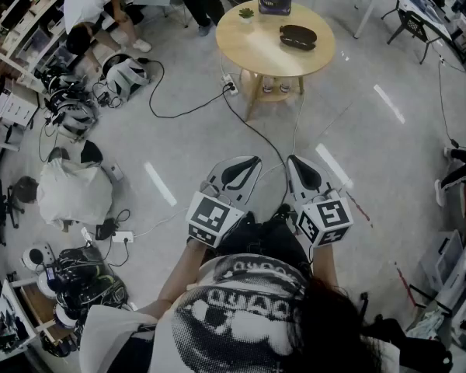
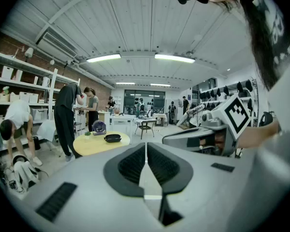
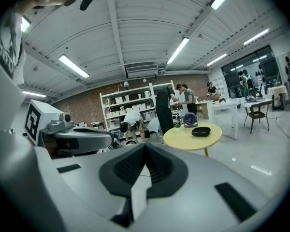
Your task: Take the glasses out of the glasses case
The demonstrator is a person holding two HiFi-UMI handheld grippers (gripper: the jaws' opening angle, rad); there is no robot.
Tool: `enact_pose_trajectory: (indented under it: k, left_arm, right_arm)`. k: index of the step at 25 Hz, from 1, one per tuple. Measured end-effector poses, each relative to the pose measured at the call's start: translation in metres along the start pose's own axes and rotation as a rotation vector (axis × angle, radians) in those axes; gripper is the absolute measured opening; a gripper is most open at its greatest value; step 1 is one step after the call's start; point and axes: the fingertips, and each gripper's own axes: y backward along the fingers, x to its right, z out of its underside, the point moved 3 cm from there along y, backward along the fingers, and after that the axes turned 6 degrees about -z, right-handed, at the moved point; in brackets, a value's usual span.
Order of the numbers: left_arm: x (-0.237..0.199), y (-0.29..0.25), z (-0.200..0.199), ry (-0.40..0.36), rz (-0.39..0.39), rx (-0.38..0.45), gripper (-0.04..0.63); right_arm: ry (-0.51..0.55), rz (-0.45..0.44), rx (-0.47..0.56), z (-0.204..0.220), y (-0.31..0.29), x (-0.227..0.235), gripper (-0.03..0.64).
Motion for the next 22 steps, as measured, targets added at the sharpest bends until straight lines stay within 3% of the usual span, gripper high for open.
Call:
enact_pose_trajectory:
  k: [9, 22]
  left_arm:
    - [-0.006, -0.024, -0.007, 0.001, -0.001, -0.006, 0.020]
    - [0.016, -0.092, -0.027, -0.015, -0.017, 0.004, 0.020]
  right_arm:
    - [0.010, -0.004, 0.017, -0.010, -0.008, 0.020, -0.005]
    - [0.022, -0.002, -0.001, -0.019, 0.012, 0.095, -0.005]
